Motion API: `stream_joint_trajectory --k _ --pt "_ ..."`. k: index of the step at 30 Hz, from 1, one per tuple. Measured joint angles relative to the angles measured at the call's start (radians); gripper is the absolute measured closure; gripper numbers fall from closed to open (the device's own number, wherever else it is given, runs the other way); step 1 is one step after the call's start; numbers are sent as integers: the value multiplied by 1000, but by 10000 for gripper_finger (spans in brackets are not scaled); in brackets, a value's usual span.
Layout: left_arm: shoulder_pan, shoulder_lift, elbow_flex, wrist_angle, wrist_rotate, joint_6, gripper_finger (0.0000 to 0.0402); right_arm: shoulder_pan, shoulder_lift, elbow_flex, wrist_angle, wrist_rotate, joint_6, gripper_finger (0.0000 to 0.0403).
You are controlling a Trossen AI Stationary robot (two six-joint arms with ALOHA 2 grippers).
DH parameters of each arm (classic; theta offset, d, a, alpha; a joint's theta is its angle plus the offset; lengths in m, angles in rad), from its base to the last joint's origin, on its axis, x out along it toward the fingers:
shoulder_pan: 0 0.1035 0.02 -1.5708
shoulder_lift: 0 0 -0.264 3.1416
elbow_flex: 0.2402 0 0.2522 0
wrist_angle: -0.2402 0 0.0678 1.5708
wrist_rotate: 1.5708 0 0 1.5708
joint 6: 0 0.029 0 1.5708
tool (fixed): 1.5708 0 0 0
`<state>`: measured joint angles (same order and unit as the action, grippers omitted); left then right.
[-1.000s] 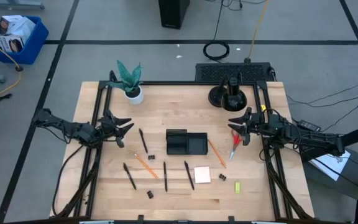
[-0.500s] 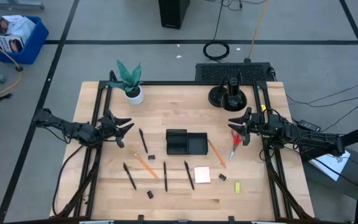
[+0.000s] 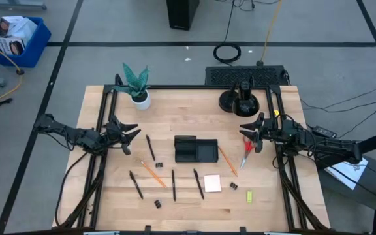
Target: Pick and place office supplies into organizer
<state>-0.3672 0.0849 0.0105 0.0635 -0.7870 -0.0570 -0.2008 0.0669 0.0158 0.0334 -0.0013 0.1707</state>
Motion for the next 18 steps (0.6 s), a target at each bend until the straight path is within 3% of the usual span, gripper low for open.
stream_joint_trajectory --k 18 --pt "0 0 0 0 1 -10 275 0 0 0 5 0 0 287"
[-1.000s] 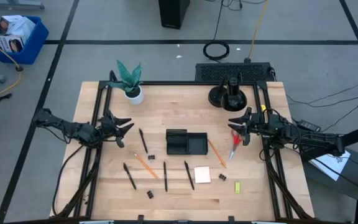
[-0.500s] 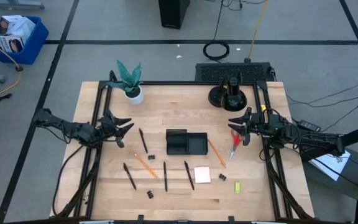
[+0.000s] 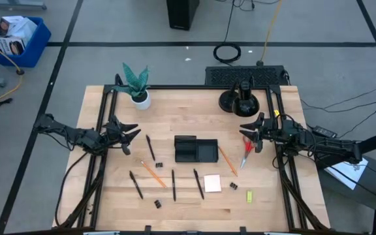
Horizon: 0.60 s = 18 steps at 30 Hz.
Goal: Pick and place office supplies into organizer
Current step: Put the scissor into the desk organizer
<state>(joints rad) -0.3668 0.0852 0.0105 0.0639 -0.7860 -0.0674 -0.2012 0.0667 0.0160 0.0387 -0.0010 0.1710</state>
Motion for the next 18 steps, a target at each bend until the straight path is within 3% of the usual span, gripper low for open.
stream_joint_trajectory --k 10,18 --pt "0 0 -1 24 0 9 275 0 0 0 6 0 0 287" --pt "0 0 -1 59 0 11 275 0 0 0 194 -69 82 287"
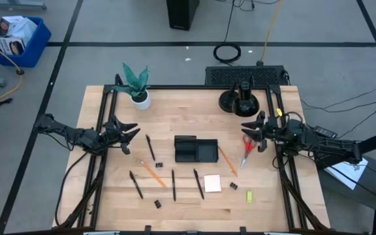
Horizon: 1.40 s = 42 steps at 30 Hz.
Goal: Pick and place office supplies into organizer
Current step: Put the scissor into the desk organizer
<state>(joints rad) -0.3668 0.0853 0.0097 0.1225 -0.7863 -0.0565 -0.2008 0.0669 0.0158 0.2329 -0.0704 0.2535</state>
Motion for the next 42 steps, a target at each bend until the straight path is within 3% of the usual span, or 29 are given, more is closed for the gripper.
stream_joint_trajectory --k 7,11,21,26,30,33,39,42 --pt "0 0 0 8 0 17 275 4 0 0 221 -221 25 287" --pt "0 0 0 39 0 25 275 49 0 1 374 -323 -50 287" --pt "-26 0 42 129 61 52 275 250 78 176 423 -355 -373 287" --pt "-78 11 133 76 82 53 275 327 220 344 328 -351 -466 287" --pt "-127 95 224 62 111 52 275 369 351 518 202 -345 -510 287" --pt "-169 215 310 55 109 62 275 396 453 661 66 -319 -533 287" --pt "-242 517 555 26 104 142 275 466 633 938 -213 -137 -566 287" --pt "-282 641 703 -25 33 187 275 515 703 1057 -339 -82 -563 287"
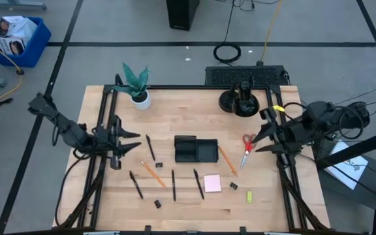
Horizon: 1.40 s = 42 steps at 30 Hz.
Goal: Pick and place office supplies into organizer
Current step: Put the scissor into the desk organizer
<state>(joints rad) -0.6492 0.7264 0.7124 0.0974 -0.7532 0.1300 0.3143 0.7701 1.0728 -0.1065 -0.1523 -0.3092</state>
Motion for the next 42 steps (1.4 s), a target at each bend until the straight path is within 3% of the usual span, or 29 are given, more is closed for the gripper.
stream_joint_trajectory --k 6,12,21,26,35,42 --pt "-71 170 278 -298 -173 -46 275 127 117 212 -303 242 90 287" --pt "-99 252 379 -426 -244 -144 275 221 179 324 -620 468 319 287" --pt "-96 271 378 -468 -246 -211 275 275 249 326 -925 461 886 287" --pt "-91 271 378 -470 -276 -214 275 293 297 325 -1109 390 1270 287" --pt "-91 271 378 -543 -278 -231 275 344 359 308 -1348 387 1650 287" --pt "-91 271 378 -598 -278 -295 275 342 340 143 -1387 385 1902 287"
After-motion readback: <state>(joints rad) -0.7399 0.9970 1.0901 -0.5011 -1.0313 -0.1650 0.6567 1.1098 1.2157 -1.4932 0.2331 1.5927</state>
